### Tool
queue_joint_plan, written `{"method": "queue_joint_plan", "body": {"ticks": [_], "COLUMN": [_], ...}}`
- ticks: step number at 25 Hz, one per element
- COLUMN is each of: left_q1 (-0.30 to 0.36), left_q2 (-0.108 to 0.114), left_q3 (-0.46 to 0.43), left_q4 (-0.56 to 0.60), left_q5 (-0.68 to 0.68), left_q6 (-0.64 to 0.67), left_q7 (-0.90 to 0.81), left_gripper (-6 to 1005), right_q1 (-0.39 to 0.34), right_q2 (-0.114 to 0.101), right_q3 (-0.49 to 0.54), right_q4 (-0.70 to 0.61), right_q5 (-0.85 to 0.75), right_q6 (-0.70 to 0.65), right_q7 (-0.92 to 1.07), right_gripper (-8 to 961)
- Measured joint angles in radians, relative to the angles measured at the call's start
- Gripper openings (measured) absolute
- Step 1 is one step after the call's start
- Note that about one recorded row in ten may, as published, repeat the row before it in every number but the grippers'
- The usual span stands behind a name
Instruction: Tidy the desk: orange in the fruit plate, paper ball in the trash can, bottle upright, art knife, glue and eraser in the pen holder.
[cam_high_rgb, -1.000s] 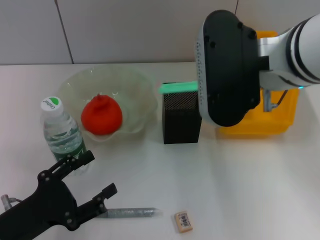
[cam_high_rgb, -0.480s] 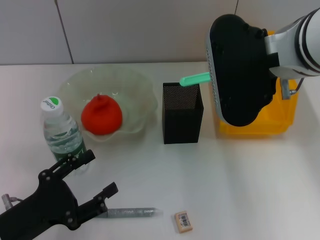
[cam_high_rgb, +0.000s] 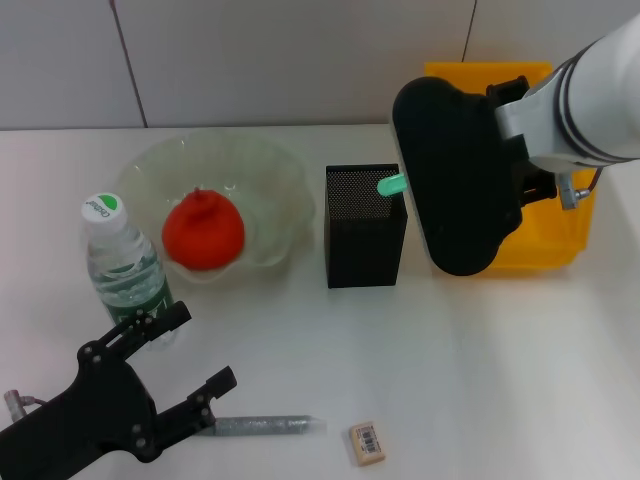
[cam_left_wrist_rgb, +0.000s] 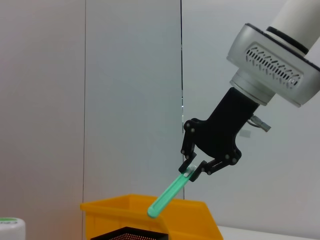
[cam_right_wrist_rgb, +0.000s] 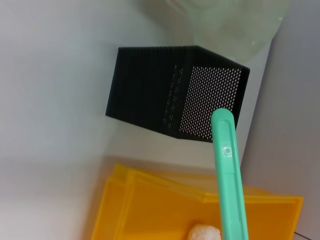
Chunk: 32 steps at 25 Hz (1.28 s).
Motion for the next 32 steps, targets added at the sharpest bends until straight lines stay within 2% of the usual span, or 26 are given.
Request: {"method": "queue_joint_plan", "body": {"ticks": [24, 32], "left_q1": [-0.014, -0.014], "left_q2": [0.001, 0.001], "left_q3": [0.000, 0.000], "left_q4": [0.000, 0.000], "left_q5": [0.008, 0.008], "left_q6": [0.000, 0.000], "left_q7": [-0.007, -0.008], "left_gripper": [811, 812], "right_q1": [0.150, 0.166], "right_q2": [0.007, 0.007], "right_q3": [-0.052, -0.072], "right_q4": [-0.221, -0.243], "right_q5": [-0.007, -0.005], "right_q6": [0.063, 0.070], "right_q7": [0.023, 0.026], "right_gripper": [154, 154]}}
